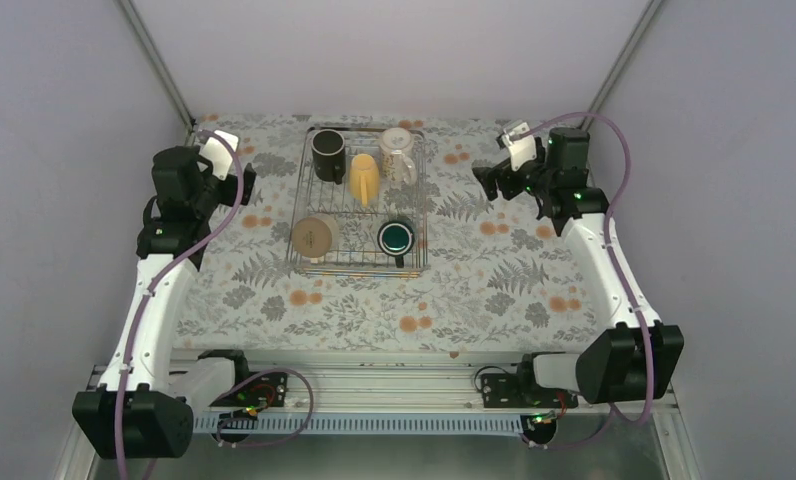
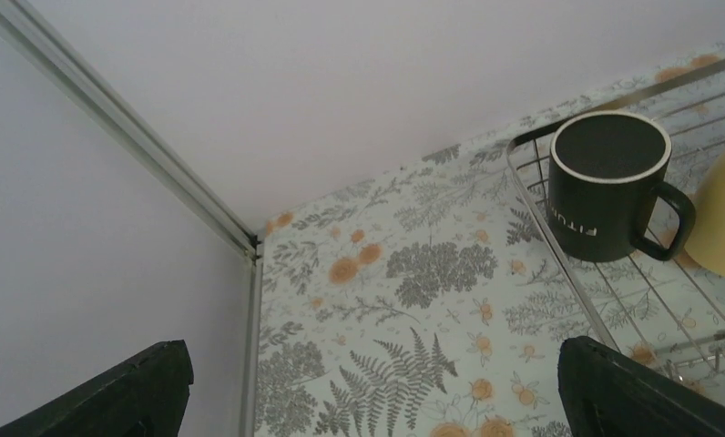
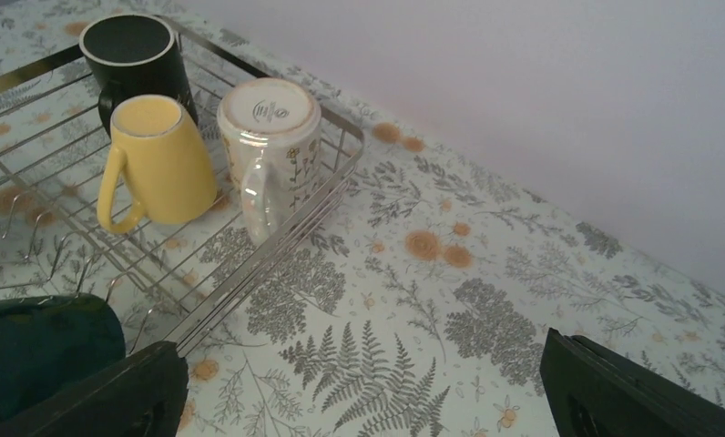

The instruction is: Unload the cups from the dish rack

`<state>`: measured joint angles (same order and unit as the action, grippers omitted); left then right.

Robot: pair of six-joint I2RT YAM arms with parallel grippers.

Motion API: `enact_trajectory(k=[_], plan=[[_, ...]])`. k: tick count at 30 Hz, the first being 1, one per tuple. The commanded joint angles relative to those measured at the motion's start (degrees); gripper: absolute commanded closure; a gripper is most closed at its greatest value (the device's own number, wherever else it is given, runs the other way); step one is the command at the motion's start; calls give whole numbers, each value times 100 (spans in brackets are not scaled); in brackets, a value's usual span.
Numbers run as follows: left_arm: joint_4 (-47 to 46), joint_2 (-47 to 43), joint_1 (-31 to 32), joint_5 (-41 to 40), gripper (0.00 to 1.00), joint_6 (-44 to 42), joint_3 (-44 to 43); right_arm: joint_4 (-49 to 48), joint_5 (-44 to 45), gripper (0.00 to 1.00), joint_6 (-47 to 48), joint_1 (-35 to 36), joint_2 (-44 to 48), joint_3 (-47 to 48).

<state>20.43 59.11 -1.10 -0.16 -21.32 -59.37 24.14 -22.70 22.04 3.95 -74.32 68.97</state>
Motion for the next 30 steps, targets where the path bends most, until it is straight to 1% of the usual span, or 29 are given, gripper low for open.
enact_trajectory(k=[1,5,9,16,21,24,26,30], plan=[[-128,-115,-1,-73,0,67,175,127,289,0,59,198,5,161],[-24,-3,5,-129,0,96,88,128,530,0,76,346,-14,190],[-58,43,5,-103,0,66,90,240,971,0,151,619,-152,372],[160,148,5,168,0,61,-64,337,1548,0,199,1207,-733,914],[452,254,5,239,0,-76,-249,455,1609,0,120,1596,-1469,1525],[636,282,3,261,0,-159,-329,654,1648,0,123,1807,-2026,1928],[752,296,5,310,0,-239,-356,756,1745,0,154,1925,-2587,2192],[923,375,7,310,0,-298,-382,819,1976,0,200,2071,-3294,2747]])
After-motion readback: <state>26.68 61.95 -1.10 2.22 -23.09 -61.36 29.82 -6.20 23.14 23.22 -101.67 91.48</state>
